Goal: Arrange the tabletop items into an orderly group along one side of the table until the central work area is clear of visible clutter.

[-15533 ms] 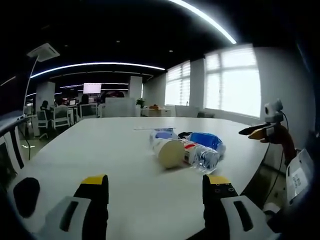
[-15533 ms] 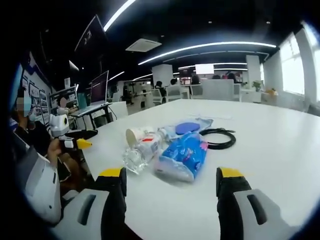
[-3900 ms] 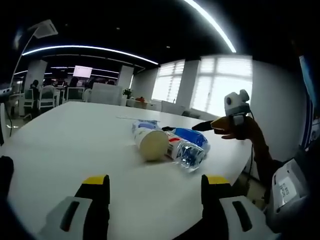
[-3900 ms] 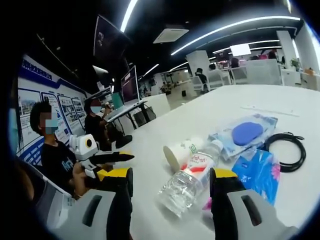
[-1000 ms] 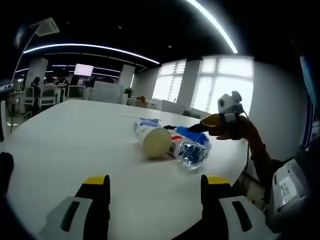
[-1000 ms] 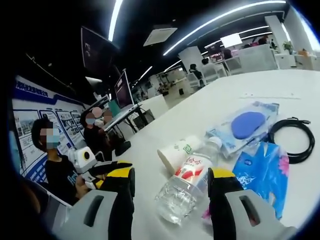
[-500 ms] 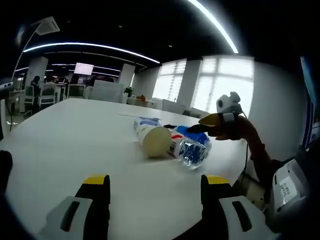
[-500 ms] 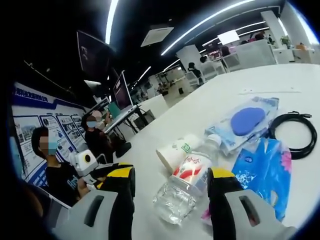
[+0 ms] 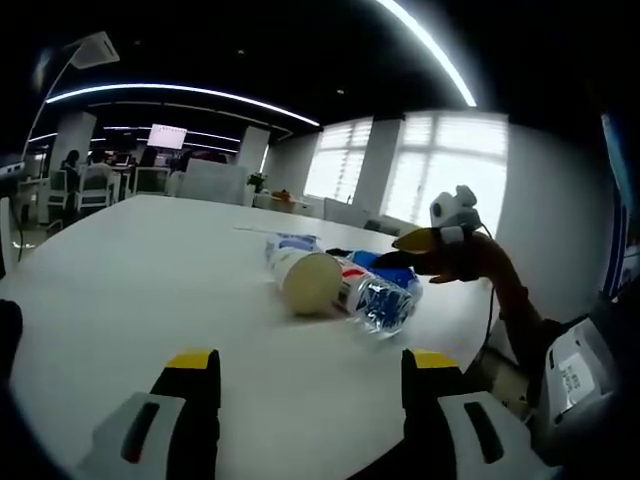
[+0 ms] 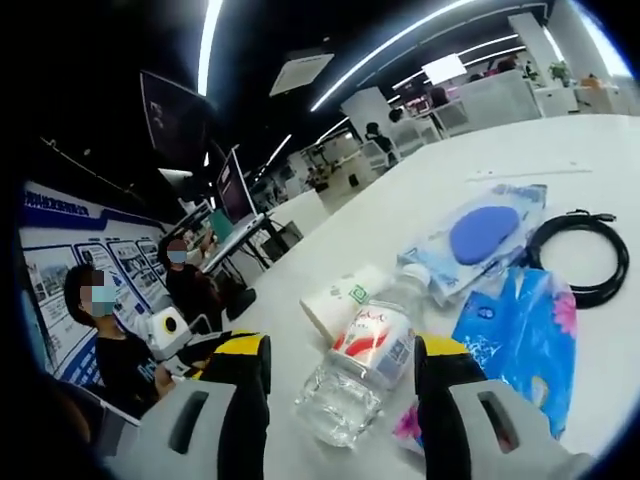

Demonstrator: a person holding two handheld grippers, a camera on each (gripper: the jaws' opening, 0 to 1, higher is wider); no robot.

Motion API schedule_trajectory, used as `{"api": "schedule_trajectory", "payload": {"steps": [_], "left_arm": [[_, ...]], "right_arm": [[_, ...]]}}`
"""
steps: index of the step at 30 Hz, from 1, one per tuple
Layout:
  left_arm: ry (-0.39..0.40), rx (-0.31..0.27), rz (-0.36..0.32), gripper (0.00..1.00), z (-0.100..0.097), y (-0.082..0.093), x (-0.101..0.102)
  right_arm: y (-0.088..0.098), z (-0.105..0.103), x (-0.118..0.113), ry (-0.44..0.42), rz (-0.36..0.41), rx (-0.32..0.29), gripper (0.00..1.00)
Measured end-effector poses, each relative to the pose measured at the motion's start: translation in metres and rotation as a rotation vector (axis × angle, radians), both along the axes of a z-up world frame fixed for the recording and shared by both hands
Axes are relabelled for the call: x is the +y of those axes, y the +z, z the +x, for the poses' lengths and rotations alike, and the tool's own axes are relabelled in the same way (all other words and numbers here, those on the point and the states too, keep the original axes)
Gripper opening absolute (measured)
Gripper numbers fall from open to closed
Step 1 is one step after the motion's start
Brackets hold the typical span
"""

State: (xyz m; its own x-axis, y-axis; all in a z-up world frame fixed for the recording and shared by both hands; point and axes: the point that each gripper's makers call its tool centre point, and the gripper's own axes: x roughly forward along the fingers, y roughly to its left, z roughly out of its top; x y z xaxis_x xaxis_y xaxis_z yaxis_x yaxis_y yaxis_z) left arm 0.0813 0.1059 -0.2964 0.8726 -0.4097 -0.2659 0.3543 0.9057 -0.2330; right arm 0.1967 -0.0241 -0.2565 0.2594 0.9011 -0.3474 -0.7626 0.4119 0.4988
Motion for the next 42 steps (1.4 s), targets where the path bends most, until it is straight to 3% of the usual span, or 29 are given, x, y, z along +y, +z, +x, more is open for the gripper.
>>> {"api": "schedule_trajectory", "payload": {"steps": [17,26,42], "left_arm": [[0.000,-0.004,0.002,0.73,-0.001,0.002,0.001],[-0.005,-0.002,-0.003,0.73,-0.001,0.001,-0.001],[-0.003,0.001,-0.005,0.73,-0.001,-0.001,0.000]], "right_arm": [[0.001,0.004,0.005,-0.004,0.022,0.054,0.55],[0.002,0.006,0.005,-0.009,0.043,0.141,0.55],[0.005,0.016,0.003,-0.049,0.082,0.202,0.55]]}}
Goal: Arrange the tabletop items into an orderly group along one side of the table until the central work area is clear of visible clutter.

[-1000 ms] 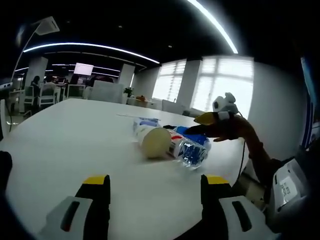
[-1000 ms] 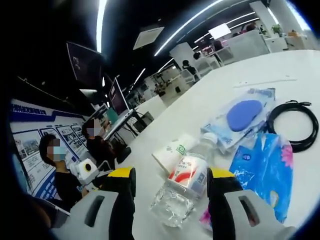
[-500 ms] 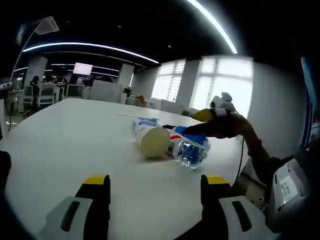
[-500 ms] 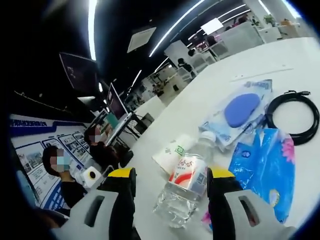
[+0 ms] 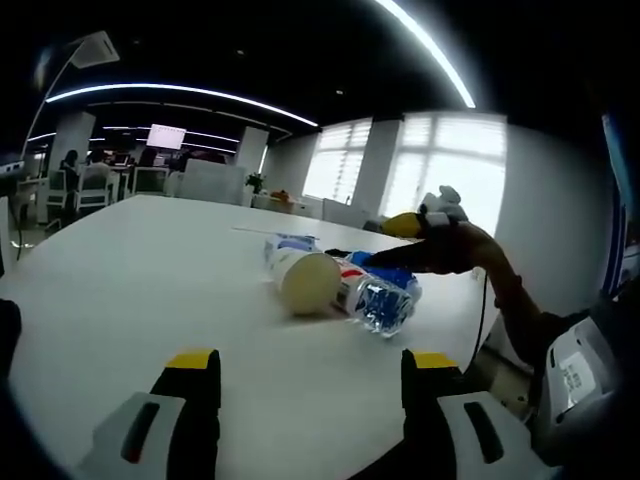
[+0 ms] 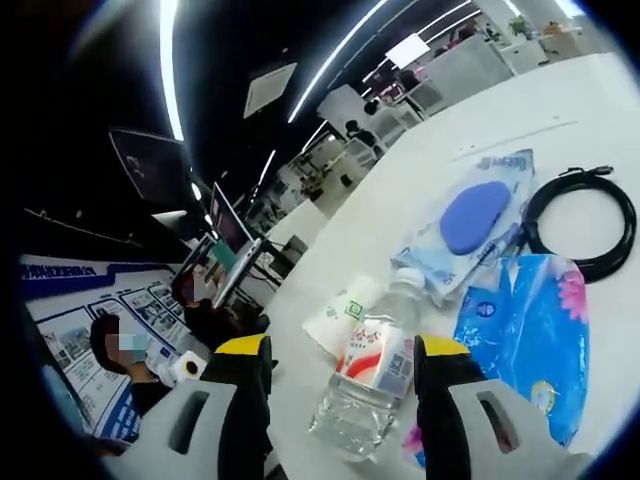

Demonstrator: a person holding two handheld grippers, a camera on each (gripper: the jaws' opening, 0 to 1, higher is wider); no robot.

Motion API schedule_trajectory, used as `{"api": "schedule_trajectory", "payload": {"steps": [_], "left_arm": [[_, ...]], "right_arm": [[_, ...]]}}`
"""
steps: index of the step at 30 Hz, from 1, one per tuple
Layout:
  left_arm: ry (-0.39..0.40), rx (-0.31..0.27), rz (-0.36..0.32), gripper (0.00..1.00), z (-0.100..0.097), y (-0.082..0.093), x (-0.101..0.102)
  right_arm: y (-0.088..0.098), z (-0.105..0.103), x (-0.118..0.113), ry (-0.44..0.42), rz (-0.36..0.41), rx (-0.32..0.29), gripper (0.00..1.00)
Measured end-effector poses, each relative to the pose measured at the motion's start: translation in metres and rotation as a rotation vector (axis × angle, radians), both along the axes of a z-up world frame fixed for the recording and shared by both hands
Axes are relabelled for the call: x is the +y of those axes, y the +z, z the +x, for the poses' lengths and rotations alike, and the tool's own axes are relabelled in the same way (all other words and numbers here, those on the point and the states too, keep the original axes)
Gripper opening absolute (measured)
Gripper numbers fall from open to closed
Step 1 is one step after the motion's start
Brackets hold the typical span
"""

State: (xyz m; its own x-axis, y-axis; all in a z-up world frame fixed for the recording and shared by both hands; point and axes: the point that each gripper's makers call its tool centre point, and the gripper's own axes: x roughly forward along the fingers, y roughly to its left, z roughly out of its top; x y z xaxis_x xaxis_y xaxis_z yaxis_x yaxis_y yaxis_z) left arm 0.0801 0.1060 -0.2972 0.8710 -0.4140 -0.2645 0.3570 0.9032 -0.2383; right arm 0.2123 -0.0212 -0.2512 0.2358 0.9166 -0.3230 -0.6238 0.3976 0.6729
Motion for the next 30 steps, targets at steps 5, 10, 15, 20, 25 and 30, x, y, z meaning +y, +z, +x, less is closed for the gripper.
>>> {"api": "schedule_trajectory", "payload": {"steps": [5,10,15,20,25,30], "left_arm": [[-0.007,0.001,0.002,0.73,0.000,-0.001,-0.002],[-0.006,0.000,0.001,0.73,0.000,0.000,-0.001],[-0.006,-0.002,-0.002,0.73,0.000,0.000,-0.001],[-0.010,0.000,-0.003,0.73,0.000,0.000,-0.001],[-0.007,-0.008,-0.014,0.73,0.001,0.002,0.002],[-0.013,-0.004,-0.011,0.73,0.000,0.001,0.002]], "right_arm": [[-0.003,-0.001,0.001,0.000,-0.017,0.007,0.55],[-0.003,0.004,0.002,0.004,-0.021,0.020,0.55],[-0.003,0.005,0.003,0.012,-0.026,0.020,0.54],[-0.001,0.009,0.004,0.001,-0.019,0.033,0.53],[0.000,0.020,0.005,-0.014,-0.012,0.060,0.53],[0.001,0.025,0.006,0.003,-0.019,0.069,0.52]]}}
